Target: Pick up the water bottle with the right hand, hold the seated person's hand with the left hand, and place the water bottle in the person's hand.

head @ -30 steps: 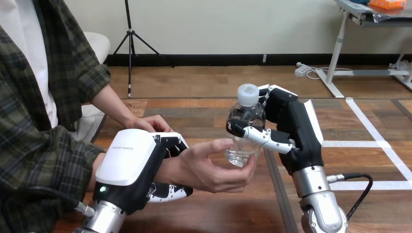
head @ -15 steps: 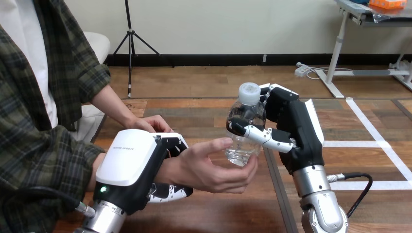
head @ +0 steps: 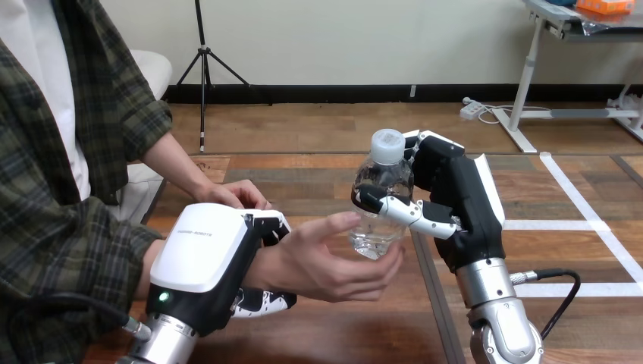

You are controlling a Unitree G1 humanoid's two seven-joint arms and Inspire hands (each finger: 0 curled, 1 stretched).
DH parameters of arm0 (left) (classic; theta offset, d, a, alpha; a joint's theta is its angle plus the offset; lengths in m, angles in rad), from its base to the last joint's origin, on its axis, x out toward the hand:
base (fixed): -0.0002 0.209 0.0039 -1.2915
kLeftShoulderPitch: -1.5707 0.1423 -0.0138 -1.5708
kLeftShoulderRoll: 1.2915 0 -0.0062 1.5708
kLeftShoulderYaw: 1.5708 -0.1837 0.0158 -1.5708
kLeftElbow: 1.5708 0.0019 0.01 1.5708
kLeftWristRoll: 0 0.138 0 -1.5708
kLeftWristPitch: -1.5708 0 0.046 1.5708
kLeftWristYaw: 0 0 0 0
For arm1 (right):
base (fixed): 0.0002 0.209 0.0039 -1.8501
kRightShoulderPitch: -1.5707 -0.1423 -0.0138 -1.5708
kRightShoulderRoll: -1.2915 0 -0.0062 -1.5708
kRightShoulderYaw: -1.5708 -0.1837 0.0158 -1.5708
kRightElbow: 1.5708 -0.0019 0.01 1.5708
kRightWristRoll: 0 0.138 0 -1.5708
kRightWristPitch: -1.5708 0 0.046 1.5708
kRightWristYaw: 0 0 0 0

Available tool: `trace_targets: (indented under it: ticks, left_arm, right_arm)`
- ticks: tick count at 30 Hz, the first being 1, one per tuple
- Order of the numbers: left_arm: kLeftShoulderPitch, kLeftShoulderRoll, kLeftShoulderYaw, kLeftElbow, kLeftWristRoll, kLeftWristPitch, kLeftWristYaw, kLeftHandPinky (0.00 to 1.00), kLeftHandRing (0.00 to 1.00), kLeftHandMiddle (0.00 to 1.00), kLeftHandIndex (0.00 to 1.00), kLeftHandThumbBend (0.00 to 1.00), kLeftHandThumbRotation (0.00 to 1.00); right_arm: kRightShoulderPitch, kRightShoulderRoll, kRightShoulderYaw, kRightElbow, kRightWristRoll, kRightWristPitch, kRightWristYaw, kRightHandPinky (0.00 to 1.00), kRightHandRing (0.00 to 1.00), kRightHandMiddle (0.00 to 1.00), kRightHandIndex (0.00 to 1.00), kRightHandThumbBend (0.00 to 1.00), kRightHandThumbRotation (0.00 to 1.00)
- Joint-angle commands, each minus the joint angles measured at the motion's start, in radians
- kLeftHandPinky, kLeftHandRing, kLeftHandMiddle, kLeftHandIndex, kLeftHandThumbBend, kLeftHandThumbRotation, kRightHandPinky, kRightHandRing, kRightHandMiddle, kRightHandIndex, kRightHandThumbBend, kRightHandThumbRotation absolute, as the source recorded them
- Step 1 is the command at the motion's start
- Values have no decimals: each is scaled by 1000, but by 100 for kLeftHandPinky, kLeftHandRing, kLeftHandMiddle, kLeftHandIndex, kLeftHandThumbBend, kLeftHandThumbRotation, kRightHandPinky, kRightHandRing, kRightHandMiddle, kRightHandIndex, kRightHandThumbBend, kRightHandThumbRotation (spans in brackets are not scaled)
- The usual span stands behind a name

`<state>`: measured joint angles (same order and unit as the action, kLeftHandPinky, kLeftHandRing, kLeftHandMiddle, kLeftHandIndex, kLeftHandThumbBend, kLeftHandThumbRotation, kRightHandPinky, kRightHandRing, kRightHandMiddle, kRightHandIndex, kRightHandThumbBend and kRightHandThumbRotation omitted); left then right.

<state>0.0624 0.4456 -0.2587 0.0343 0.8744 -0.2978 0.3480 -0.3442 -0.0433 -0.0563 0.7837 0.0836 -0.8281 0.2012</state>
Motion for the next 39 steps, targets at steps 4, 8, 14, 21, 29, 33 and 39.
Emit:
trace_targets:
  ticks: [4, 8, 14, 21, 29, 33, 39]
  left_arm:
    - [-51, -25, -2, -3, 15, 29, 16, 43, 46, 48, 47, 91, 0]
    - [-54, -30, -1, -5, 23, 47, 12, 43, 46, 48, 47, 92, 0]
    - [-55, -43, 3, -15, 25, 76, -7, 43, 46, 48, 47, 91, 0]
    - [-56, -54, 2, -23, 24, 97, -16, 43, 46, 48, 47, 91, 0]
    - [-61, -59, -2, -25, 32, 105, -12, 43, 45, 48, 47, 92, 0]
    - [-64, -60, -4, -21, 41, 106, -7, 43, 44, 47, 47, 92, 0]
    - [-66, -60, -6, -22, 52, 112, -13, 43, 45, 47, 47, 92, 0]
  right_arm:
    - [-37, 9, -9, -83, 35, -6, 14, 38, 41, 46, 47, 61, 0]
    - [-33, 11, -8, -93, 35, 1, 13, 38, 41, 46, 47, 61, 0]
    - [-30, 9, -5, -102, 30, 3, 10, 38, 41, 46, 47, 61, 0]
    - [-28, 12, -4, -110, 37, 11, 14, 38, 42, 46, 47, 61, 0]
    - [-25, 12, -4, -116, 36, 17, 13, 38, 41, 46, 47, 60, 0]
    - [-25, 11, -3, -114, 29, 13, 9, 38, 41, 46, 47, 60, 0]
    - [-25, 12, -3, -114, 33, 15, 12, 38, 41, 46, 47, 60, 0]
